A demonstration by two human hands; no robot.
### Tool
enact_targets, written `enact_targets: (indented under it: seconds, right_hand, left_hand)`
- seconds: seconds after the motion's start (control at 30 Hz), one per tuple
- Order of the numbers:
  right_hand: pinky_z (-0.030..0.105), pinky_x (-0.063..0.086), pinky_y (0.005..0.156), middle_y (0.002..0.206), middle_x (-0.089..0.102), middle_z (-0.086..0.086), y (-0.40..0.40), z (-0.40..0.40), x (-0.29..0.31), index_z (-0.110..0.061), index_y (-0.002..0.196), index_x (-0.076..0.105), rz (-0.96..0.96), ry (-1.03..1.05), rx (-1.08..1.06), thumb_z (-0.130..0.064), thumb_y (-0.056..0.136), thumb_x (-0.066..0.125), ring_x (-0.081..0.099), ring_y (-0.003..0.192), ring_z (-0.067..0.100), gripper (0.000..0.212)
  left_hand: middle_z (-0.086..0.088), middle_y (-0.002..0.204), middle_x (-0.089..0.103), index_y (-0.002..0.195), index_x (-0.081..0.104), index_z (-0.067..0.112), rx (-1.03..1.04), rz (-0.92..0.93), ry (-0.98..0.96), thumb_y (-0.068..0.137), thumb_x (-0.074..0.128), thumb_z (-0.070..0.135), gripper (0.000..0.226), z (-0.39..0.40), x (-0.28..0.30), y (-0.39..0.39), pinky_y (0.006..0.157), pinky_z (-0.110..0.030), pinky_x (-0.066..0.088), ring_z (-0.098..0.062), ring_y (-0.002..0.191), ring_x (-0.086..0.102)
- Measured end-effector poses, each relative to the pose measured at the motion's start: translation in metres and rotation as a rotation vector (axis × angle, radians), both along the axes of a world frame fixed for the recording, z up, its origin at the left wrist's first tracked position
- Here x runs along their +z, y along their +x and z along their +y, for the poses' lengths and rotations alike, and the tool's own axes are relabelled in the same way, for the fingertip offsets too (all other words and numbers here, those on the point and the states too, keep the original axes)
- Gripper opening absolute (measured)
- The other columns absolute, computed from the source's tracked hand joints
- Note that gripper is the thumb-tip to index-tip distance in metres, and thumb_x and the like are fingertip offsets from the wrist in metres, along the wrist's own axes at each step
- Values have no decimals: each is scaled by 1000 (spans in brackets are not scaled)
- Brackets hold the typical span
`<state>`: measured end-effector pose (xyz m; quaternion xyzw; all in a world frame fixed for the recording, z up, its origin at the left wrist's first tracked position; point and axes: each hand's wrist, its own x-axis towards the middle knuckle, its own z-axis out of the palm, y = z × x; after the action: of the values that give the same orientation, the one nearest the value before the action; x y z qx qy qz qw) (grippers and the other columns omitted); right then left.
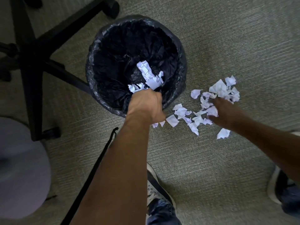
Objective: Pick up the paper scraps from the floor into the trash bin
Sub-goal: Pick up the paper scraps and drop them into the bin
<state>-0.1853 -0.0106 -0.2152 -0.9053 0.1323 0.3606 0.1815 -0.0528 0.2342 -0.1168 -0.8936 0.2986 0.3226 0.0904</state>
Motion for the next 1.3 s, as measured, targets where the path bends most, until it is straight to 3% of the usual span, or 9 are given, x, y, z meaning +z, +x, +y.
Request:
enact_targets:
  seconds: [0.17, 0.4, 0.53, 0.7, 0.77, 0.93, 1.07, 1.17, 1.3]
  right_hand:
    - [46, 51, 100, 161, 25, 2, -10, 37, -21, -29, 156, 23, 55, -16, 329, -30, 94, 61, 41, 138, 30, 73]
    - [43, 52, 85, 166, -20, 9, 4, 91, -36, -40, 158, -3, 115, -119, 538, -19, 96, 51, 38, 140, 37, 85]
    - [48, 49, 98, 168, -16, 6, 5, 98, -41, -38, 158, 9, 200, -122, 546, -17, 99, 47, 33, 145, 38, 74]
    - [43, 56, 84, 166, -5, 15, 1, 94, -44, -15, 155, 27, 160, -136, 569, -9, 95, 52, 58, 123, 34, 66]
    - [42, 56, 85, 163, 3, 23, -1, 93, -44, -7, 150, 34, 131, -137, 578, -9, 95, 50, 62, 119, 33, 56]
    - [40, 57, 87, 153, 32, 12, -11, 86, -41, -9, 141, 45, -23, 0, 308, -17, 95, 54, 64, 115, 29, 48]
    - [35, 50, 95, 152, 38, 10, -19, 81, -17, -10, 149, 42, -228, 173, -45, -20, 94, 62, 56, 127, 31, 60]
    - [36, 50, 97, 154, 36, 5, -19, 82, 17, -18, 151, 42, -431, 221, -273, -24, 96, 64, 49, 134, 23, 60]
    - [11, 37, 101, 151, 40, 9, -4, 93, 74, -12, 148, 46, -720, 235, -405, -22, 97, 66, 40, 140, 16, 56]
  left_hand:
    - [-2, 64, 39, 83, 49, 16, 77, -1, -52, 69, 57, 24, 18, 5, -2, 6, 62, -31, 39, -25, 70, 47]
    - [-2, 65, 38, 84, 46, 16, 64, 25, -65, 69, 55, 22, 19, 5, -3, 8, 64, -31, 41, -26, 73, 47]
    - [-2, 67, 37, 84, 45, 15, 56, 38, -85, 70, 56, 21, 19, 4, -2, 10, 65, -32, 41, -25, 73, 45]
    - [-2, 65, 40, 70, 39, 17, 68, 45, -82, 69, 58, 21, 19, 5, -2, 10, 63, -31, 40, -25, 71, 48]
    - [-3, 65, 42, 68, 37, 18, 76, 52, -89, 69, 60, 22, 23, 5, -2, 10, 62, -31, 40, -25, 71, 48]
    - [-2, 65, 41, 77, 46, 16, 91, 51, -93, 67, 61, 24, 19, 4, -1, 9, 64, -30, 40, -26, 70, 47]
    - [-3, 65, 42, 70, 43, 17, 79, 56, -96, 66, 60, 23, 19, 4, 0, 9, 64, -31, 43, -26, 70, 49]
    - [-4, 65, 45, 66, 41, 17, 77, 83, -73, 67, 60, 22, 20, 1, 5, 9, 67, -32, 50, -26, 71, 53]
    - [-4, 62, 47, 62, 39, 16, 105, 95, -41, 67, 61, 20, 23, -1, 9, 7, 65, -31, 49, -25, 67, 54]
